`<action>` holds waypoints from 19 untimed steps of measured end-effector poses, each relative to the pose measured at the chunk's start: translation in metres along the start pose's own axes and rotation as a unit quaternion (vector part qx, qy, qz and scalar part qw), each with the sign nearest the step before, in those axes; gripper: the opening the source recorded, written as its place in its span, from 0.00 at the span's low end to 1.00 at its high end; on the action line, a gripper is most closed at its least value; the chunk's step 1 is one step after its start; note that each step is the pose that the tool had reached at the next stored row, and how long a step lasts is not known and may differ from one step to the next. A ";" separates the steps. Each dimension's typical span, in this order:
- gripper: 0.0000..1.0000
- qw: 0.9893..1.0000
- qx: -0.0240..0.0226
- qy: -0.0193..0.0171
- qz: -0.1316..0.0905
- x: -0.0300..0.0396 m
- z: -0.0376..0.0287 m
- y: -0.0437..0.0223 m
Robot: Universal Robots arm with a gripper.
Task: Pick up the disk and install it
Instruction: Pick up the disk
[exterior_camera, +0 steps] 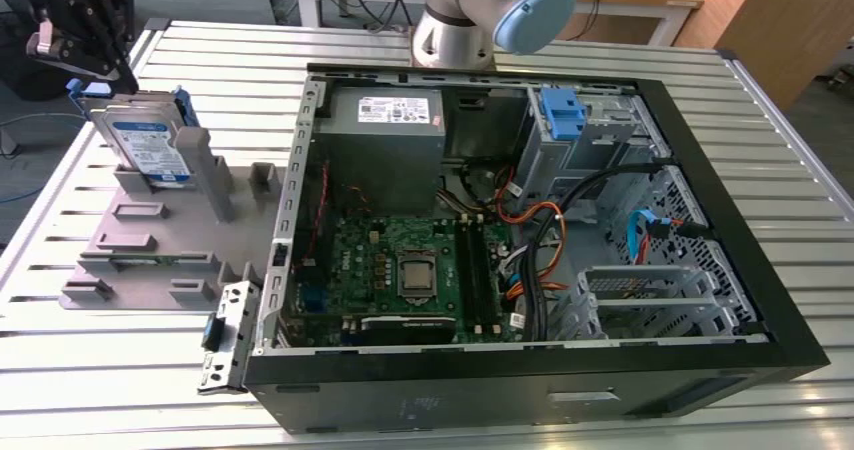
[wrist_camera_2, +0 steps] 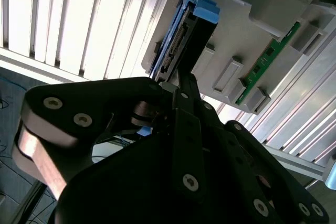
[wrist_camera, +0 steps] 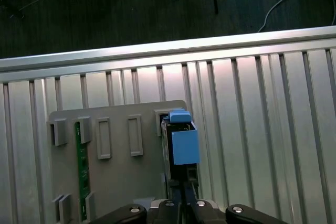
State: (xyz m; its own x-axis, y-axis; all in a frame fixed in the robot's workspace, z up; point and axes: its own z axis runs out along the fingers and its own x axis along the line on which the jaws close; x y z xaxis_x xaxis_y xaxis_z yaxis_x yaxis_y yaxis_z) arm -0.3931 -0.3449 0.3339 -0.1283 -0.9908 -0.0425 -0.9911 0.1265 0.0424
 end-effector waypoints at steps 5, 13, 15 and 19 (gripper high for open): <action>0.29 1.000 0.000 0.000 0.000 -0.0001 0.0000 0.0000; 0.59 1.000 0.000 0.000 0.000 -0.0002 0.0000 0.0000; 0.59 1.000 0.000 0.000 0.000 -0.0003 0.0000 0.0000; 0.59 1.000 0.000 0.000 0.000 -0.0010 0.0000 0.0001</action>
State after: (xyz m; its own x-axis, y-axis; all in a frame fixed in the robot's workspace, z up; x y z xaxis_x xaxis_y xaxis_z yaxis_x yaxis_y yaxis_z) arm -0.3931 -0.3439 0.3339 -0.1283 -0.9908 -0.0426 -0.9911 0.1265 0.0424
